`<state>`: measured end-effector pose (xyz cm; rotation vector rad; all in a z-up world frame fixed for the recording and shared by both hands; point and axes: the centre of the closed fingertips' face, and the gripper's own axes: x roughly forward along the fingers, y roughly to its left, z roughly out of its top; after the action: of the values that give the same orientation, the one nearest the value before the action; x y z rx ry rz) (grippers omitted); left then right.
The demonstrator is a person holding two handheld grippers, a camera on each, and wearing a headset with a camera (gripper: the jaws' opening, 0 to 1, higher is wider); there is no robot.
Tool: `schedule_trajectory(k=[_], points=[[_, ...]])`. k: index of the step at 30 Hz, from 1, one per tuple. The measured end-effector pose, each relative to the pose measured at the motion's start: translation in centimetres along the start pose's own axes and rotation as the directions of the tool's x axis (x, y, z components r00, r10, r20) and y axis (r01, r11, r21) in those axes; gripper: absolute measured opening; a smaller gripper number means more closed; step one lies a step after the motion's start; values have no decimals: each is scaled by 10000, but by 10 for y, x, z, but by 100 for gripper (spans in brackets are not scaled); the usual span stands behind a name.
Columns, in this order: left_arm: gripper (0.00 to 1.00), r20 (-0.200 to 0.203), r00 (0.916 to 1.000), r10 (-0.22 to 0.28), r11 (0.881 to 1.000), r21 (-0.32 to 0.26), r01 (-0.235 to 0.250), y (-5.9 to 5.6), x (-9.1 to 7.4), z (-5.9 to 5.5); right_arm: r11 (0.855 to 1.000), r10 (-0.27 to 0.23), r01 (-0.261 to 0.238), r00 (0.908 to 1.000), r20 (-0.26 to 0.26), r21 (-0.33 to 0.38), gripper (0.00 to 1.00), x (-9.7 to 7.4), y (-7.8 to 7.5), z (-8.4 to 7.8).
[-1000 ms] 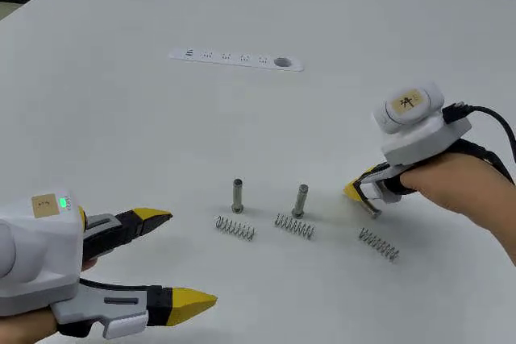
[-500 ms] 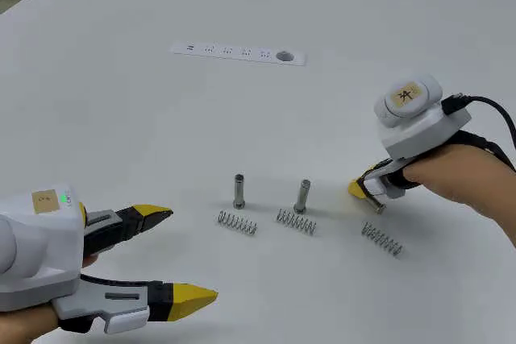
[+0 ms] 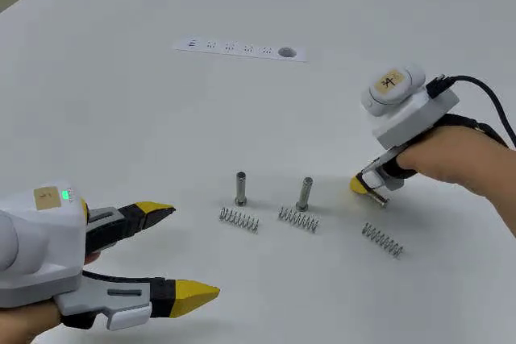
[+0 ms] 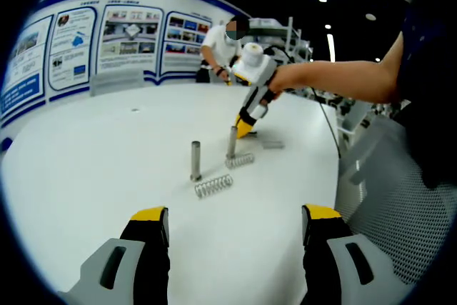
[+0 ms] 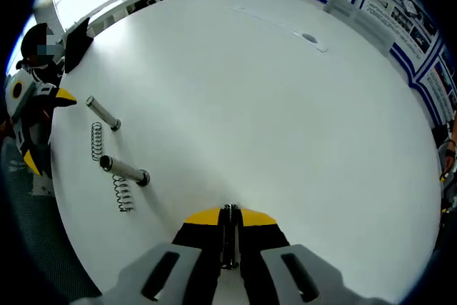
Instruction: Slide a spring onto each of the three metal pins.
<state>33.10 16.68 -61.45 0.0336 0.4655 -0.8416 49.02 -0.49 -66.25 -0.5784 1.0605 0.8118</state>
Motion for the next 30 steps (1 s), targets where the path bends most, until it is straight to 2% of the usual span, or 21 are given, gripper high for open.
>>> schedule_trajectory(k=[5,8,10,12,15,18,20,23,26,30], points=[[77,-24,10000,30,10000,1,-30,0,0,0,10000,-69,68,9997,-246,-46,9,0,0,-1],[77,-40,10000,9,10000,45,-9,-1,1,1,9989,109,-103,9999,-127,465,9,0,-2,-2],[77,-31,10000,-10,9999,105,10,-2,1,3,9952,185,-204,9996,204,955,9,0,-3,-2],[77,25,10000,29,9999,160,-30,0,0,6,9943,107,-167,9983,571,1057,8,-1,-4,-3],[76,171,9998,73,9998,189,-76,1,-2,12,9977,82,-144,9955,940,656,8,-1,-2,-2],[76,166,9998,84,9992,388,-90,-1,-4,17,9933,27,-145,9948,1022,1151,8,-3,-5,-5],[76,242,9996,108,9987,503,-120,-1,-8,21,9938,-154,12,9918,1266,1115,8,-9,-4,-3],[76,305,9993,205,9985,505,-220,3,-13,22,9925,-141,-61,9864,1640,1222,8,-18,1,-1],[76,267,9993,274,9983,508,-287,5,-13,21,9929,-212,9,9853,1696,1187,8,-25,4,-5],[75,330,9992,233,9981,569,-252,3,-12,25,9899,-374,83,9783,2036,1419,8,-32,0,-11]])
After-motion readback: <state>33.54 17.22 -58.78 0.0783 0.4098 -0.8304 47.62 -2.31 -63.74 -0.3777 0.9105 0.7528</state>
